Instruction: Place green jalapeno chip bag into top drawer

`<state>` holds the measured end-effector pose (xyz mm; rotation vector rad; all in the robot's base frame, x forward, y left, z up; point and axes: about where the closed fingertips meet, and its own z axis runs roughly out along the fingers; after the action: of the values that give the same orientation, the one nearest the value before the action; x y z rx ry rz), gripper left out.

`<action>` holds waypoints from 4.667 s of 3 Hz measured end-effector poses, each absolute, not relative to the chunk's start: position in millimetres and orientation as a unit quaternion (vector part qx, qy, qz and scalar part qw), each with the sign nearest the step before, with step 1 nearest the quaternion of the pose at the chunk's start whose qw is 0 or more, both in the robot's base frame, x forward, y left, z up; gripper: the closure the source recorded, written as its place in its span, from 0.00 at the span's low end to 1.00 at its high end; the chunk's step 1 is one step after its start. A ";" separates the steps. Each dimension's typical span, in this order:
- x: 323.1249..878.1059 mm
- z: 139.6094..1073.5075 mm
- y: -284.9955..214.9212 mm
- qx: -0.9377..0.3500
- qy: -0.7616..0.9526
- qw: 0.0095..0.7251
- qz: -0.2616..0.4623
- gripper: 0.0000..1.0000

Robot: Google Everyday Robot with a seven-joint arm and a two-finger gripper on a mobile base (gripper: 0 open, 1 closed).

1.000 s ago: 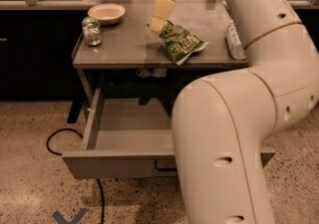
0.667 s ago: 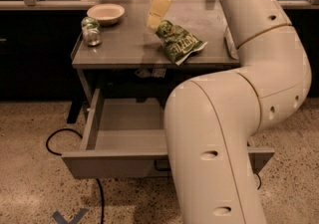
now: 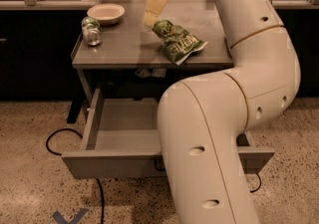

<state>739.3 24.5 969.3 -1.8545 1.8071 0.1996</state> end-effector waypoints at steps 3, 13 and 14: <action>741.9 970.5 27.6 -0.687 0.669 0.273 0.073 0.00; 651.0 1018.3 -61.0 -0.781 0.564 0.264 0.042 0.00; 650.3 1011.2 -36.1 -0.805 0.548 0.227 0.008 0.00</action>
Offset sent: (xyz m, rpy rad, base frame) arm 0.0201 -0.0191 0.0301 -0.0486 0.0671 0.0248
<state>650.3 -36.1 1011.2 -2.2167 1.5108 0.0229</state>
